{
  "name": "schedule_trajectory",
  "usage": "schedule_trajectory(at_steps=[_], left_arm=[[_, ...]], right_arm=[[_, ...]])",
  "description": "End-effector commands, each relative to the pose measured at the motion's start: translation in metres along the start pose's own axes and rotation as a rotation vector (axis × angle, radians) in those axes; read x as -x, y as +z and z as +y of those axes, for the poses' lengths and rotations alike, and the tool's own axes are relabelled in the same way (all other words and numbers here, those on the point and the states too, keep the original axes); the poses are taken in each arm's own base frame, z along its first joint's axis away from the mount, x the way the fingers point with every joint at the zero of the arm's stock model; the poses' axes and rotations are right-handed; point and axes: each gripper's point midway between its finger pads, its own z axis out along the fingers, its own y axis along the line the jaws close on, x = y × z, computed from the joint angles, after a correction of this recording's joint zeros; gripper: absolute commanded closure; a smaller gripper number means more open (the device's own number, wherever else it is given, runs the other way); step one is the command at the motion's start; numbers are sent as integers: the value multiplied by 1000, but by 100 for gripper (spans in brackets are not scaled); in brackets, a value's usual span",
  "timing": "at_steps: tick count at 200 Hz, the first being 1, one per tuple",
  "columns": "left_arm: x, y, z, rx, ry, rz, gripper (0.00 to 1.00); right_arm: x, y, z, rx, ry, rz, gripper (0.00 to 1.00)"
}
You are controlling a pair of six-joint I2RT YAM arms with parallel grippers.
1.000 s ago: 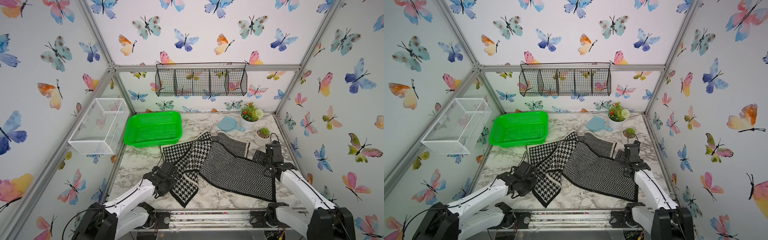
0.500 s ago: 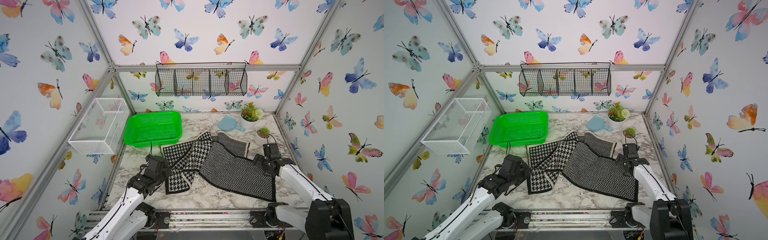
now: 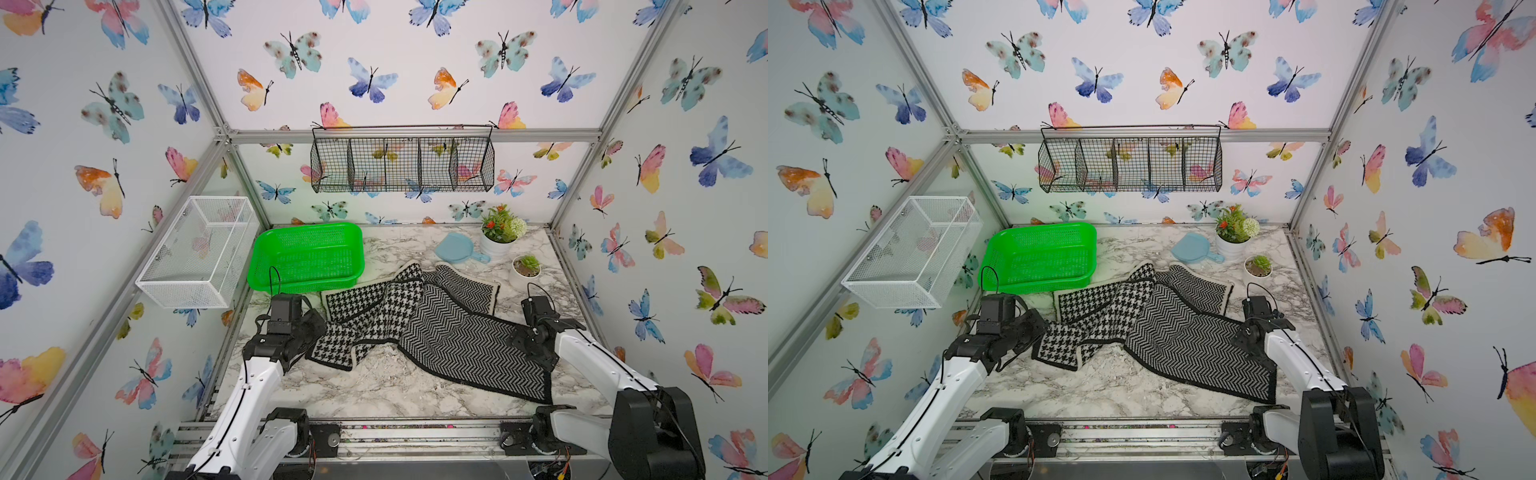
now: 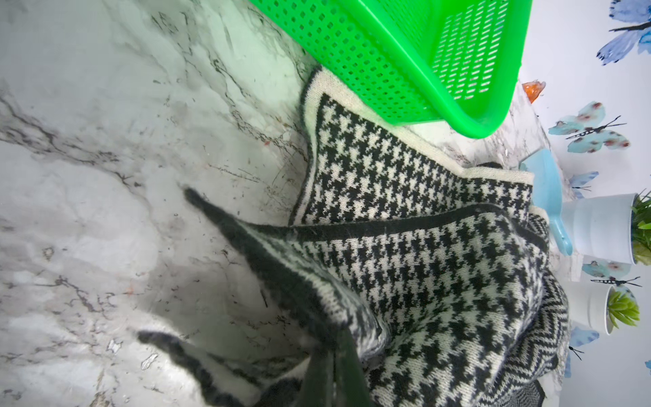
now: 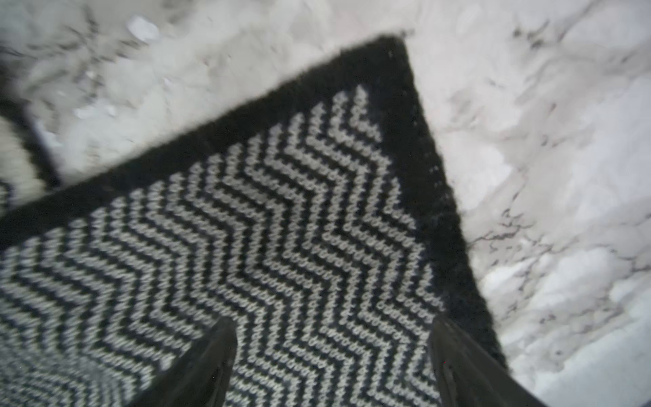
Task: Roll up the scarf and place it into the basket
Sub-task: Flatten out the scarf at the center of the board.
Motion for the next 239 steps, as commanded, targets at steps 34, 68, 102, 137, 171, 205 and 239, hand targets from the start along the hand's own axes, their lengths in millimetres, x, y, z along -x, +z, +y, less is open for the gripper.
schedule_trajectory(at_steps=[34,68,102,137,171,205,239], left_arm=[[3,-2,-11,-54,42,32,100],[10,-6,-7,-40,34,4,100],[14,-6,-6,-30,36,0,100],[29,-13,-12,-23,54,-30,100],[47,-28,-14,11,72,-79,100],[61,-46,-12,30,48,-133,100],[70,-65,-18,16,26,-180,100]], right_arm=[[-32,29,-2,-21,-16,146,40],[-28,25,-3,2,-14,99,67],[-20,14,5,66,-6,47,91],[9,-26,26,204,15,-70,98],[57,-102,34,305,28,-292,98],[97,-181,37,365,18,-472,98],[133,-254,42,415,2,-625,98]])
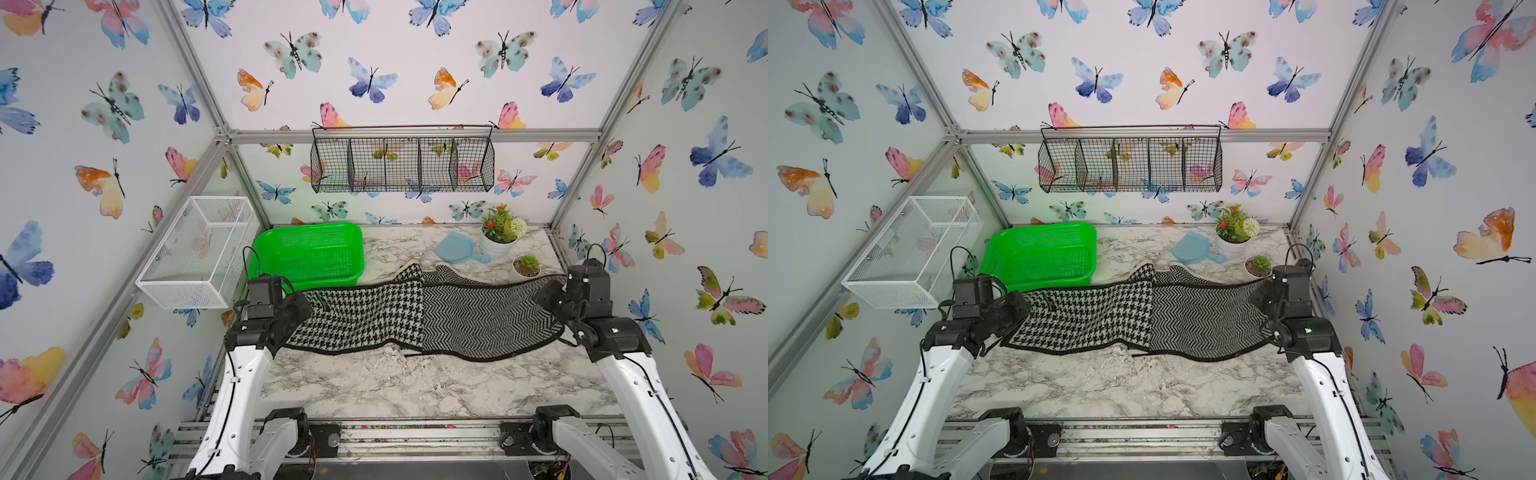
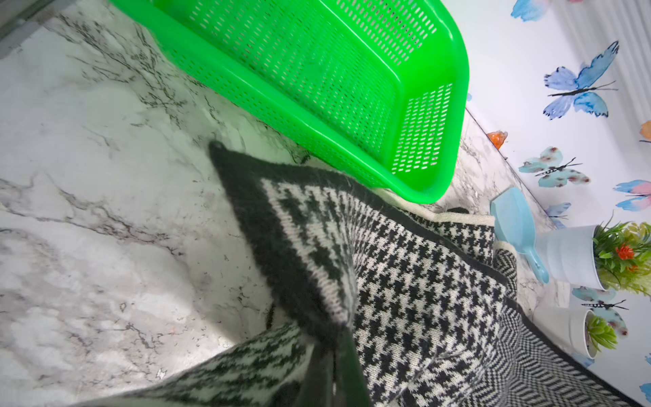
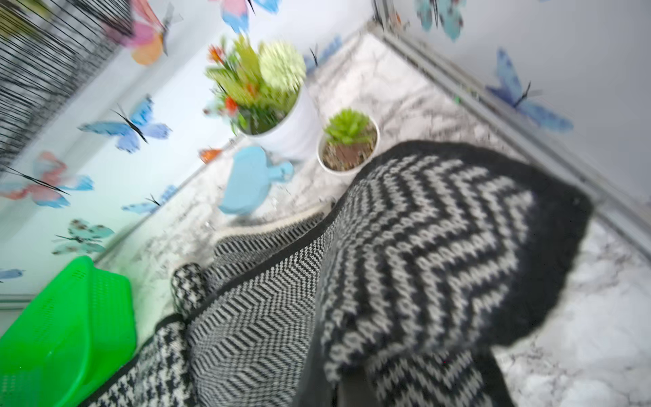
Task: Roll up the scarf and place it into the basket
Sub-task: Flatten out the scarf at the center of the board.
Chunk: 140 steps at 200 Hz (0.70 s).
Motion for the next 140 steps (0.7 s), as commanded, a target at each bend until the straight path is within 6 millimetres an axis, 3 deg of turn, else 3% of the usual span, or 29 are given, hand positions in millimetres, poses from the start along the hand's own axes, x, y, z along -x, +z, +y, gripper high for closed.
schedule_trajectory(at_steps=[1,51,88,112,140], left_arm=[[9,-18,-2,7,-4,-43,100],[26,-49,-15,-26,-41,-121,100],[37,-76,-21,-32,-57,-184,100],[42,-89,-27,-41,-65,-201,100],[48,-100,-25,1,-58,-212,100]], right_arm=[[31,-19,6,-28,-63,-67,98],[109,-67,35,-1,-102,-269,98],[167,-127,49,5,-120,-439,98],[193,-151,63,28,-139,-488,98],[209,-159,73,34,-153,-516,98]])
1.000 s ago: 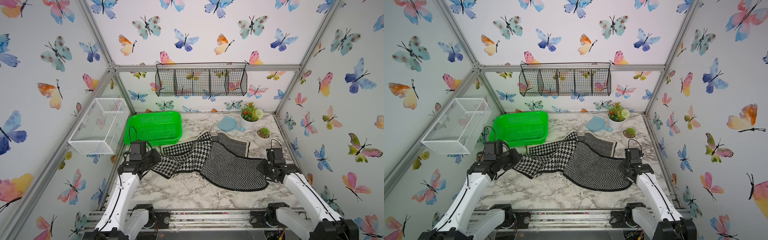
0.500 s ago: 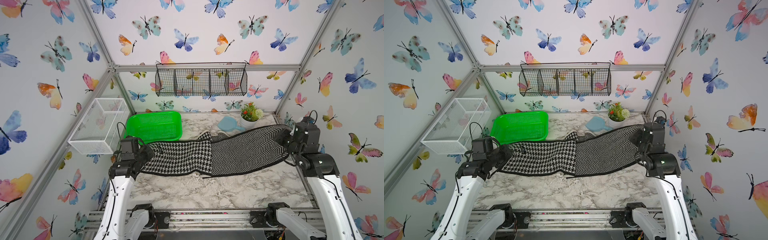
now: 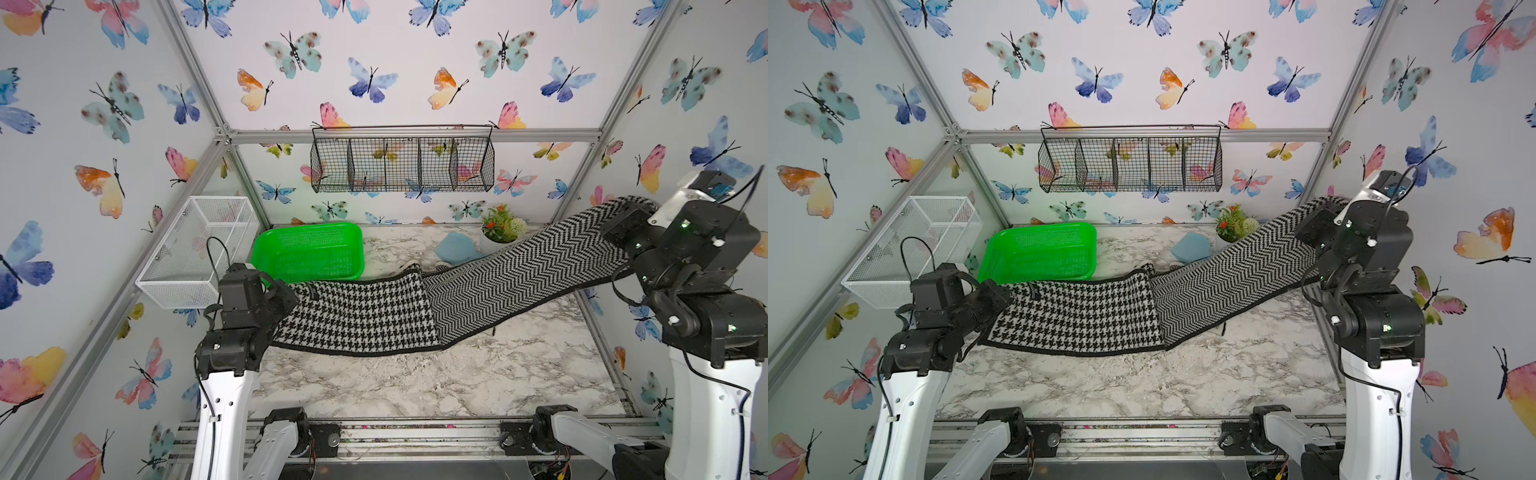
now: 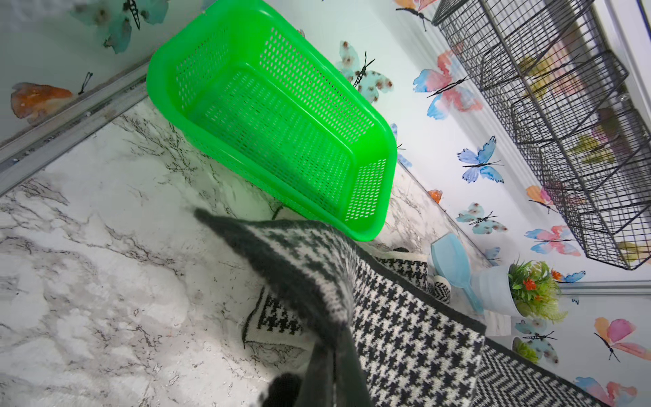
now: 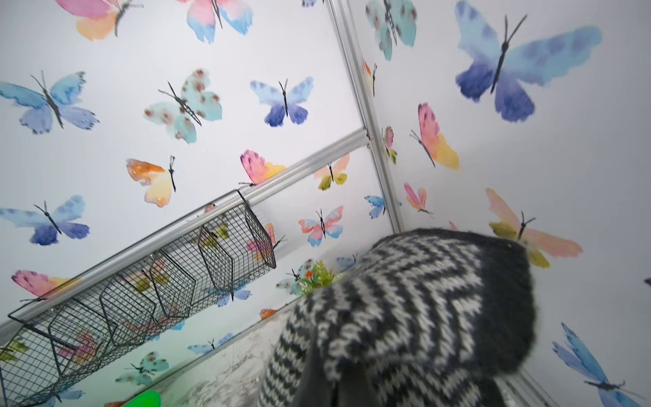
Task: Roll up the scarf and place it into the basket
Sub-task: Flatten out the scarf at the center of the board.
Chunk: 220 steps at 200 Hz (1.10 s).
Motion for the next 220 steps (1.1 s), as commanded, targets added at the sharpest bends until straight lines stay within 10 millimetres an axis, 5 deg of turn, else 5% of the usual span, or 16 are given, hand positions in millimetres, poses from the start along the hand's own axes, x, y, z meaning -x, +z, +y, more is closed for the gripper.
schedule_trajectory(at_steps=[1,102,170,220], left_arm=[[9,-12,7,64,-1,-25,100],[35,-11,25,244,86,-78,100],[28,6,54,357,94,-71,95],[9,24,90,460,117,-64,79]], right_arm=[[5,4,-3,-40,-63,5,98],[97,-19,8,-73,-81,-212,98],[80,-6,18,-20,-79,-160,98],[22,32,32,56,-81,-13,98]])
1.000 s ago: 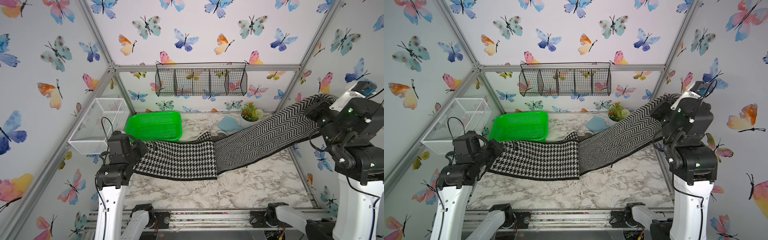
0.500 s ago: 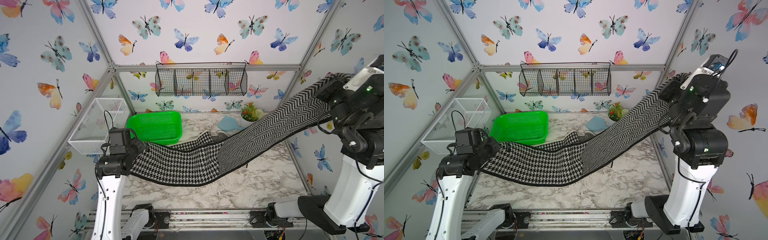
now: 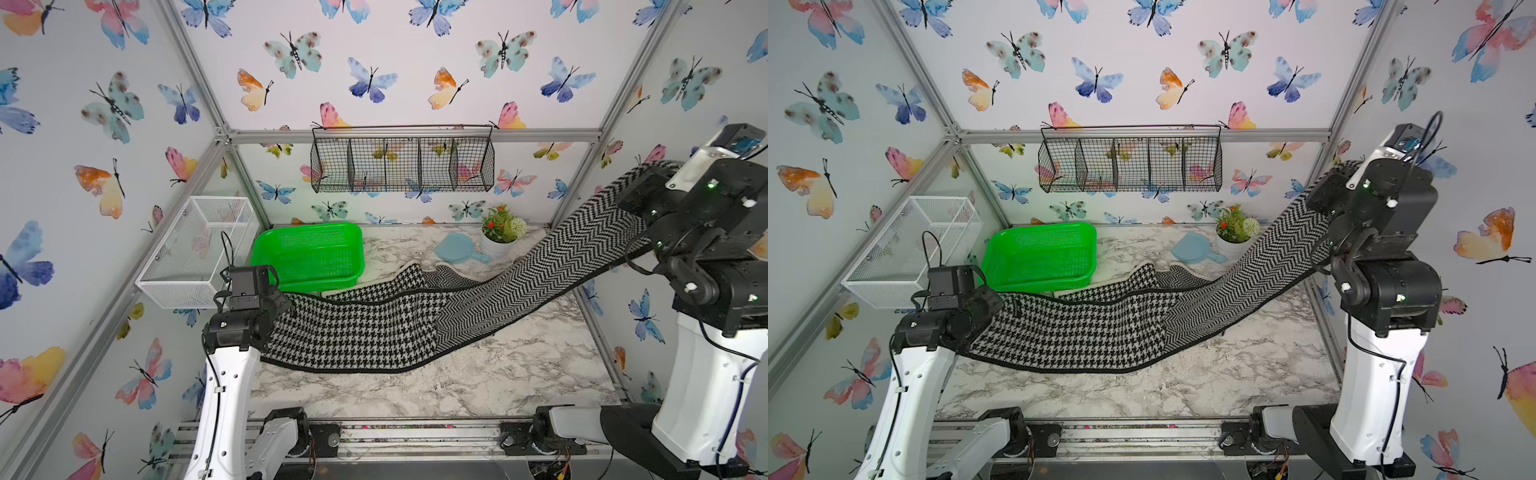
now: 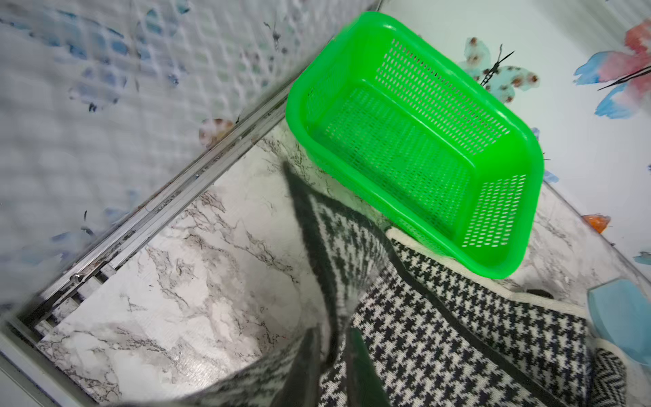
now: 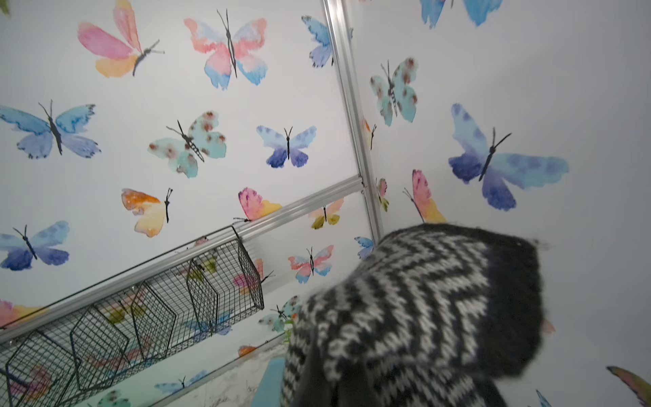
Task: Roll up the scarf and place it into the basket
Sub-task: Flatten out the scarf at the center of the board.
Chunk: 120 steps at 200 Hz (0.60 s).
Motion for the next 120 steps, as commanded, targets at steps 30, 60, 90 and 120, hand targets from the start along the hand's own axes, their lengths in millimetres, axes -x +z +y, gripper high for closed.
schedule_trajectory(at_steps=[30,60,90,120], left_arm=[[-2,14,27,131,23,-45,1],[-10,14,16,49,38,-16,2],[-32,14,-7,-103,33,67,2],[-56,12,-33,-256,47,122,2]], right_arm=[[-21,19,23,111,43,28,98],[-22,25,37,166,53,46,98],[-29,30,49,225,61,73,98],[-38,31,61,295,66,102,99]])
